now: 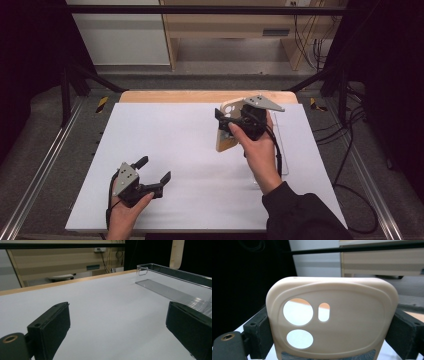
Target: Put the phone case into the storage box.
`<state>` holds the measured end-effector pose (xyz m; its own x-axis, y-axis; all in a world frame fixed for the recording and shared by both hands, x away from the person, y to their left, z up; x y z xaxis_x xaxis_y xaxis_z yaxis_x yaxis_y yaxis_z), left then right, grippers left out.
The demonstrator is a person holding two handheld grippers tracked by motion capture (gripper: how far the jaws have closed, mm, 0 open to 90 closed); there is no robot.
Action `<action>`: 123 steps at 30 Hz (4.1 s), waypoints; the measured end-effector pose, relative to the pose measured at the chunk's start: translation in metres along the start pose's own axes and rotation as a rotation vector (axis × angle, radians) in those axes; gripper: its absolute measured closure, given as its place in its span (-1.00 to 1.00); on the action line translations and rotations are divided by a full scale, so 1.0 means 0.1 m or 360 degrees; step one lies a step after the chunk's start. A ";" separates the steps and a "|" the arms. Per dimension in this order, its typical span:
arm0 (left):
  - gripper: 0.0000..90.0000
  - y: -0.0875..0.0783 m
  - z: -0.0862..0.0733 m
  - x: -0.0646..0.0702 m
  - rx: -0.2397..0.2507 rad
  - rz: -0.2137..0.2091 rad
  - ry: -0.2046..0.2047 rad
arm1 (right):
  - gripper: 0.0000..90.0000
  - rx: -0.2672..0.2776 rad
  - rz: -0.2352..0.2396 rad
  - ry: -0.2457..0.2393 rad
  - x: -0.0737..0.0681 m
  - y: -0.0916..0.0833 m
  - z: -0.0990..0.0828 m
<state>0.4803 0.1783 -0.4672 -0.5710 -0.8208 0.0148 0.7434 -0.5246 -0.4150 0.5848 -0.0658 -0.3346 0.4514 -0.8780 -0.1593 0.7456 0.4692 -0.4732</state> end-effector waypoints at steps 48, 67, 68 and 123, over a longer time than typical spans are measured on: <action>-0.90 -0.13 -0.12 -0.28 0.0040 0.0063 -0.0060 | -0.76 0.0020 -0.0572 0.0172 1.58 0.31 0.15; -0.90 -0.12 -0.12 -0.26 0.0037 0.0048 -0.0047 | -0.77 -0.0004 -0.0642 0.0171 1.70 0.50 0.05; -0.90 -0.12 -0.12 -0.26 0.0037 0.0049 -0.0047 | -0.77 -0.0006 -0.0641 0.0173 1.71 0.52 0.04; -0.90 -0.13 -0.09 -0.23 0.0063 0.0029 -0.0014 | -0.77 -0.0058 -0.0734 0.0185 1.86 0.86 -0.21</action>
<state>0.4807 0.2057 -0.4708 -0.5544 -0.8321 0.0156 0.7669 -0.5181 -0.3788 0.7232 -0.1909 -0.4230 0.0178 -0.9996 -0.0205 0.8366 0.0261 -0.5471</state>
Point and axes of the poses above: each handheld gripper's, and its own axes: y roughly forward along the jaws, z roughly out of its top, x roughly to its right, the point moved 9 cm from there along y, roughly forward along the jaws, and after that the axes turned 13 degrees about -x, right-handed, at the moved point
